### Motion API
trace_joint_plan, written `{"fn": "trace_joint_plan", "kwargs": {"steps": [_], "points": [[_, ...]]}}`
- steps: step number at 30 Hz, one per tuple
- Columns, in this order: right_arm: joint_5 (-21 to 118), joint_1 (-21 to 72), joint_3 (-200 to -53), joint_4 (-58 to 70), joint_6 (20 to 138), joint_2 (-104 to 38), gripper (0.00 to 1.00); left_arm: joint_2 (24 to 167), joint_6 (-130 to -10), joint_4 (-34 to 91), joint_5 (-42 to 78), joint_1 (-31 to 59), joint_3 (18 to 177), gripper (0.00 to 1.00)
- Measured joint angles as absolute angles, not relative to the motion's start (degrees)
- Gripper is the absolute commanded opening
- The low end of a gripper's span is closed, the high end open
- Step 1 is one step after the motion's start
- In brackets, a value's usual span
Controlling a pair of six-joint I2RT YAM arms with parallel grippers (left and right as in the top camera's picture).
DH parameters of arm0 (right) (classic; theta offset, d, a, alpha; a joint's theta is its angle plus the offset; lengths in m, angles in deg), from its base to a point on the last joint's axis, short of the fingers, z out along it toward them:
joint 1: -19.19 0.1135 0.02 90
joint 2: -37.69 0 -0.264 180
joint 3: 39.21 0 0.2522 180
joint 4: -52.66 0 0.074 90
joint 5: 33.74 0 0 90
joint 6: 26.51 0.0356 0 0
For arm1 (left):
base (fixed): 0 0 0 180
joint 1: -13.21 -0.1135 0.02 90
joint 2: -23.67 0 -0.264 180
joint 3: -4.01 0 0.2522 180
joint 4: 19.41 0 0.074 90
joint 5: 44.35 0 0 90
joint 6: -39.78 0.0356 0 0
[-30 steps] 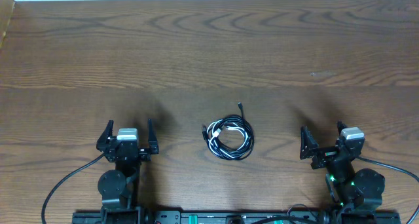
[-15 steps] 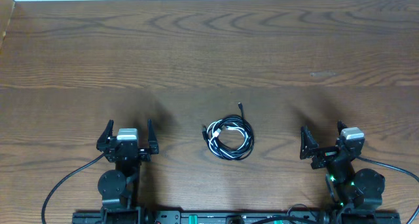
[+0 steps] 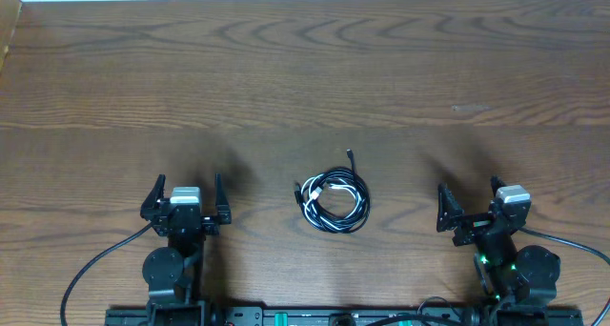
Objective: Untangle cables
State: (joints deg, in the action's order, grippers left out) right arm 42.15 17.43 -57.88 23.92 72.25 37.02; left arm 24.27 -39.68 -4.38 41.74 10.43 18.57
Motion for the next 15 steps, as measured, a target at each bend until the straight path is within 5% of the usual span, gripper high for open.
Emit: {"fn": "trace_joint_plan", "kwargs": {"steps": [15], "points": [[42.2,17.4,-57.9,23.9,72.2,37.0,0.99,24.3,-39.7,-4.4,41.7,10.4,18.6,0.98]]}}
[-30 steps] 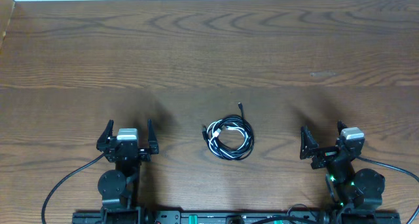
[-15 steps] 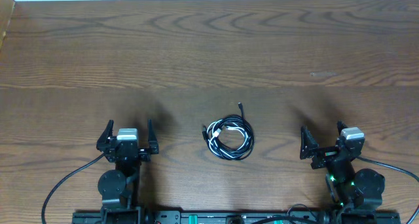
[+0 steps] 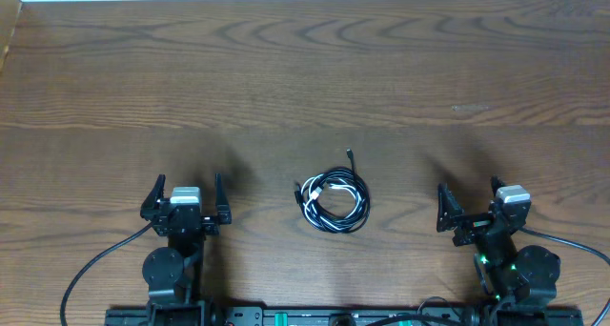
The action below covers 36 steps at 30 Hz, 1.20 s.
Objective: Untangle cables
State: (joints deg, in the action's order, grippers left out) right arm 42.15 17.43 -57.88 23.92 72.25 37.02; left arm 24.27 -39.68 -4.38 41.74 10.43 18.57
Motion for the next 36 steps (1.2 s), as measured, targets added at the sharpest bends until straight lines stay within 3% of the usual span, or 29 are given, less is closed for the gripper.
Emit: {"fn": "trace_joint_plan", "kwargs": {"steps": [18,30,36], "points": [[43.3,17.4,-57.9,24.0,72.2,37.0,0.99,24.3,-39.5,-4.4,41.8,10.4,18.6,0.98],[49.0,17.4,-57.8,26.2,72.0,37.0,0.99,24.3,-33.3,-4.7,42.6,10.4,18.6,0.98],[43.3,17.4,-57.8,26.8,72.1,37.0,0.99,24.3,-40.0,-16.7,32.7,10.4,18.2,0.98]]}}
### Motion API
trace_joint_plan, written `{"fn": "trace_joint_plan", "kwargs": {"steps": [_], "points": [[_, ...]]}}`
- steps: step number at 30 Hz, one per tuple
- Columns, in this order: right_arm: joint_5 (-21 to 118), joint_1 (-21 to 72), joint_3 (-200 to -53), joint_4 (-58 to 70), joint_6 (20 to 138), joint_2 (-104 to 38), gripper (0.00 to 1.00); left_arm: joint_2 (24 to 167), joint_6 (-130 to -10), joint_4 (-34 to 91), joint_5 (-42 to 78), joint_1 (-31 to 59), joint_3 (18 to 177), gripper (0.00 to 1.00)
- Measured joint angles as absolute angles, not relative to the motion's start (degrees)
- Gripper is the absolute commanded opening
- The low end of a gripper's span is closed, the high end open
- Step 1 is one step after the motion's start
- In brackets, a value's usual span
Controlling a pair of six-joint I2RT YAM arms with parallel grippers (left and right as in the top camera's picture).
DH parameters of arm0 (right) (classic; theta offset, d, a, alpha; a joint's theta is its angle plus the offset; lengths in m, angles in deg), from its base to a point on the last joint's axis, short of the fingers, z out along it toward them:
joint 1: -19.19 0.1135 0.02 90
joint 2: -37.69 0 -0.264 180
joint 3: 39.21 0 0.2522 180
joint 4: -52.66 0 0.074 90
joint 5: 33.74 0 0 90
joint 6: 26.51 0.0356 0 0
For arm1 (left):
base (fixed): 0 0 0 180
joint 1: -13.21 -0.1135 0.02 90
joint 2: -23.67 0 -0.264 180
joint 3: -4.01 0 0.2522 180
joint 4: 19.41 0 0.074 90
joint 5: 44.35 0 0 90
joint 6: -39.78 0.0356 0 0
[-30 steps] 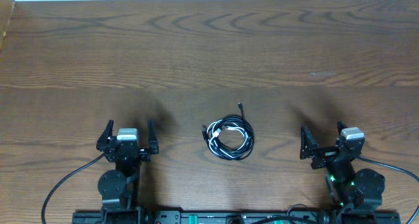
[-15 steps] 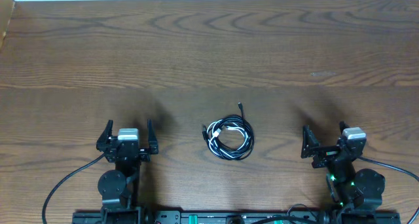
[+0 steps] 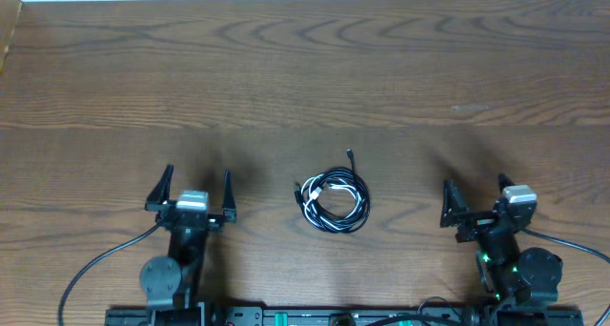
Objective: Untangle cables
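A small coil of black and white cables (image 3: 333,200) lies tangled on the wooden table (image 3: 305,88), one black plug end sticking out toward the far side. My left gripper (image 3: 194,185) stands open near the front left, well to the left of the coil, nothing between its fingers. My right gripper (image 3: 474,195) stands open near the front right, well to the right of the coil, also holding nothing.
Black supply cables run from each arm's base (image 3: 105,259) along the front edge. A pale wall strip borders the table's far edge. Bare wood surrounds the coil on all sides.
The left gripper has shifted slightly forward and to the right, its arm more extended. The right gripper has edged a little to the right. The cable coil lies as before.
At both earlier moments the two grippers rested open near the front edge with the coil untouched between them. By now both arms have shifted slightly, the left more so, and the coil has not moved.
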State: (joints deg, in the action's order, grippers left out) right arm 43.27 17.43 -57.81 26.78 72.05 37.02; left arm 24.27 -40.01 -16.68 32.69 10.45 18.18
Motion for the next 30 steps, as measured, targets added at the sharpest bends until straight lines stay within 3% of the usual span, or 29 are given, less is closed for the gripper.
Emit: {"fn": "trace_joint_plan", "kwargs": {"steps": [6,15,18,25,30], "points": [[38.6,17.4,-60.9,27.0,74.0,36.2,0.99,24.3,-53.9,-19.9,26.4,10.4,19.6,0.98],[32.0,17.4,-84.3,24.9,76.7,19.3,0.99,28.7,-62.4,-19.9,17.9,10.4,36.4,0.98],[27.2,17.4,-92.5,19.4,77.7,9.7,0.99,32.7,-64.1,-18.2,15.8,10.4,43.1,0.98],[17.7,20.8,-112.3,-7.8,71.5,-11.4,0.99,38.9,-66.3,-10.3,12.7,10.4,48.8,0.98],[15.1,23.7,-116.2,-11.7,68.5,-20.2,0.99,40.8,-68.0,-1.6,9.3,10.4,48.8,0.98]]}}
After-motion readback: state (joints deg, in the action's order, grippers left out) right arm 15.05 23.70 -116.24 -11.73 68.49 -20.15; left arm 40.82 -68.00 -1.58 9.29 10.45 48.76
